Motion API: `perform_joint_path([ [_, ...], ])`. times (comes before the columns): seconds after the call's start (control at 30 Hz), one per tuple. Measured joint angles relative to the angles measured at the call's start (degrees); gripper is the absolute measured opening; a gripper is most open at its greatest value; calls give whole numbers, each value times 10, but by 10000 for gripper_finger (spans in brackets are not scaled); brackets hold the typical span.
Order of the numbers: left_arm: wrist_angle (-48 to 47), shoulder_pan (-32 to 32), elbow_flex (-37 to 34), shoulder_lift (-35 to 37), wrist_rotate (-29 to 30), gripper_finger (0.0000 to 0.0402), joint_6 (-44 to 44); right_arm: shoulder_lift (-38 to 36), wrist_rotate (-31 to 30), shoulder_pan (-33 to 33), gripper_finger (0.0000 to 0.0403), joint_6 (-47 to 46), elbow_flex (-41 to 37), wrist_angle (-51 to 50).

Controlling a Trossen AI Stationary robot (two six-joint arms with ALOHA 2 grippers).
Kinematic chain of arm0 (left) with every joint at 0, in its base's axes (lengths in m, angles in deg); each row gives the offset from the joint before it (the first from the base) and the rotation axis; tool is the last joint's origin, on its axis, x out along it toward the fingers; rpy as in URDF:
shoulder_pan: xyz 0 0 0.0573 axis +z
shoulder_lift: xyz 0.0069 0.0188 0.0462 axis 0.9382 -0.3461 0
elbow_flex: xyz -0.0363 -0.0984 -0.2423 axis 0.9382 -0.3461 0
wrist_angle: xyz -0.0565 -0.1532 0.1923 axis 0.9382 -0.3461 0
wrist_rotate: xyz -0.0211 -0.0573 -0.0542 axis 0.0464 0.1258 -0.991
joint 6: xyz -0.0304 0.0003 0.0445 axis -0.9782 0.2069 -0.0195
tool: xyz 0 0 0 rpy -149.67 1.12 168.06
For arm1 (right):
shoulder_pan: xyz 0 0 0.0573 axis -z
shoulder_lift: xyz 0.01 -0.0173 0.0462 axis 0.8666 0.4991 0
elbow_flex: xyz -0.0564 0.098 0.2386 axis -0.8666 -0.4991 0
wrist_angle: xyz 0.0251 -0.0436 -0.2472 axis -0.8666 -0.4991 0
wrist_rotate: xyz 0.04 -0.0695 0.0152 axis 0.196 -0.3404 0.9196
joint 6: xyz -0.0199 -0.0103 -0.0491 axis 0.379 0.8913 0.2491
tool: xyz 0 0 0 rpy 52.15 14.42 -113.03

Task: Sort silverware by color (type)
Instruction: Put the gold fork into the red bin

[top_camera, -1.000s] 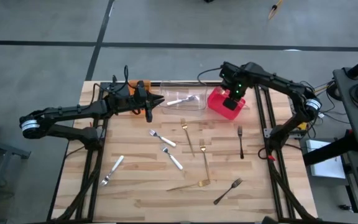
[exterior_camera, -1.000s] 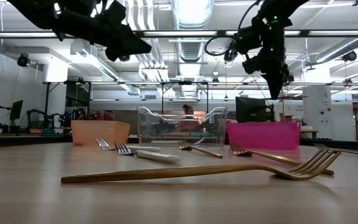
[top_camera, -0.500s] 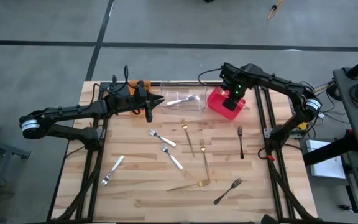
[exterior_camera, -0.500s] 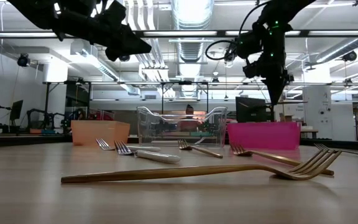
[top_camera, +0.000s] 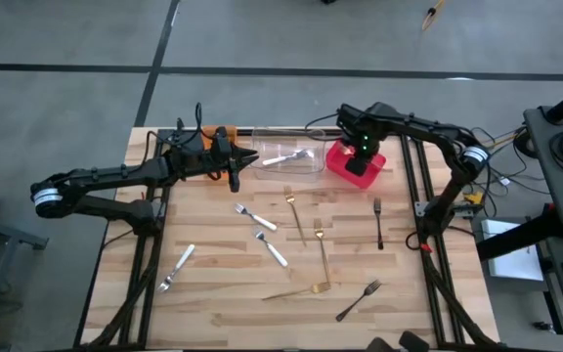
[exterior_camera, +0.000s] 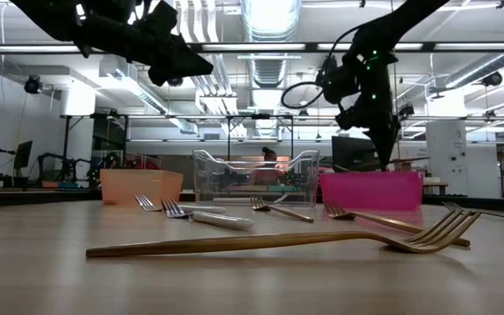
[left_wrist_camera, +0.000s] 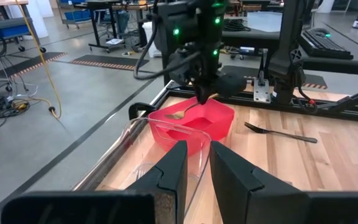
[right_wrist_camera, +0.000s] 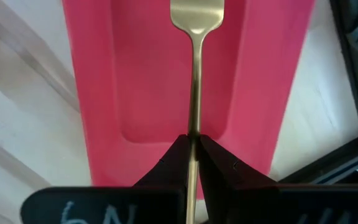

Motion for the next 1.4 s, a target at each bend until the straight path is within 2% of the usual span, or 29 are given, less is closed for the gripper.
perform_joint_path([
  [0.17, 0, 0, 0, 0, 0, 52, 2, 22, -1, 0, 13, 3, 5, -3],
  [0.53, 0, 0, 0, 0, 0, 52, 2, 45, -21, 5, 13, -52, 25, -3],
  [1.4, -1, 0, 0, 0, 0, 52, 2, 55, -31, 6, 13, -47, 28, 2],
])
